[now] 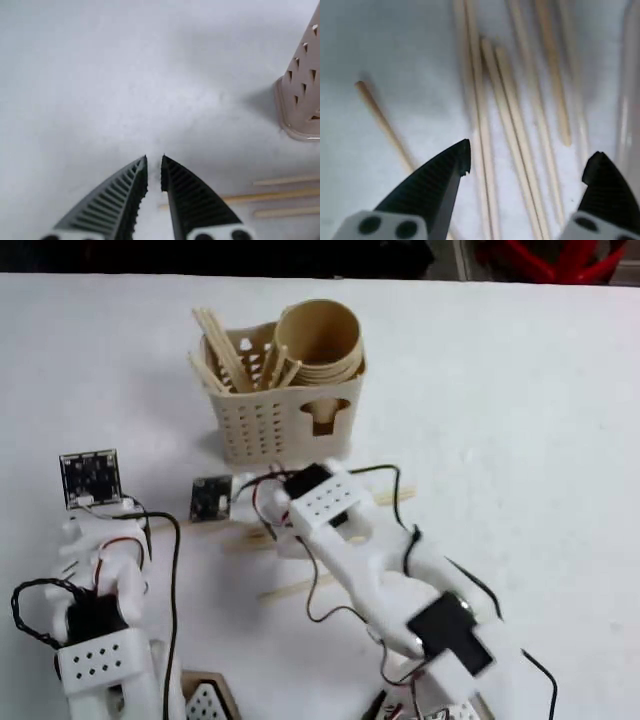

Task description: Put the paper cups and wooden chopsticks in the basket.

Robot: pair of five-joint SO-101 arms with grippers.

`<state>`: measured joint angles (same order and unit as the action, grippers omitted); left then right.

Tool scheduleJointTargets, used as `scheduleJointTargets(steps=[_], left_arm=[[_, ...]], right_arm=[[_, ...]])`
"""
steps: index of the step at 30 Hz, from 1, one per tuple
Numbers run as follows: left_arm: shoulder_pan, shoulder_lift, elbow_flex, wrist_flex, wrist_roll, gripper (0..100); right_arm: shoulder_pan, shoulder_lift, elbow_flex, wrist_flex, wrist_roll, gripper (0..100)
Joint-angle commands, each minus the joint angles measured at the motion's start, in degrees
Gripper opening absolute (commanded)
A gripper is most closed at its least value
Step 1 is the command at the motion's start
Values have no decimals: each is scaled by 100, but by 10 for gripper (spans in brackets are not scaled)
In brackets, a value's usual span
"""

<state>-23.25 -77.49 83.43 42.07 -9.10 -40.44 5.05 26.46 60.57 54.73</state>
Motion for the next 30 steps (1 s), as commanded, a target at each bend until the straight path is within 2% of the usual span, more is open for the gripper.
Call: scheduleJointTargets(steps=[1, 8, 11, 15, 20, 30], left_arm=[[-48, -101, -44, -149, -35, 69], [-48, -101, -44, -141, -35, 69], [-48, -101, -44, -141, -35, 69], [-48, -101, -44, -141, -35, 69], [-48, -101, -44, -141, -35, 69], [-48, -101, -44, -141, -35, 69]], right_arm=[[-66, 479, -413, -75, 35, 357], [75, 1235, -1020, -75, 35, 346], [48, 1314, -1090, -75, 53, 251], [40, 1323, -1073, -13, 519, 101], [48, 1323, -1073, 84, 554, 25], [268, 743, -1125, 163, 527, 18]])
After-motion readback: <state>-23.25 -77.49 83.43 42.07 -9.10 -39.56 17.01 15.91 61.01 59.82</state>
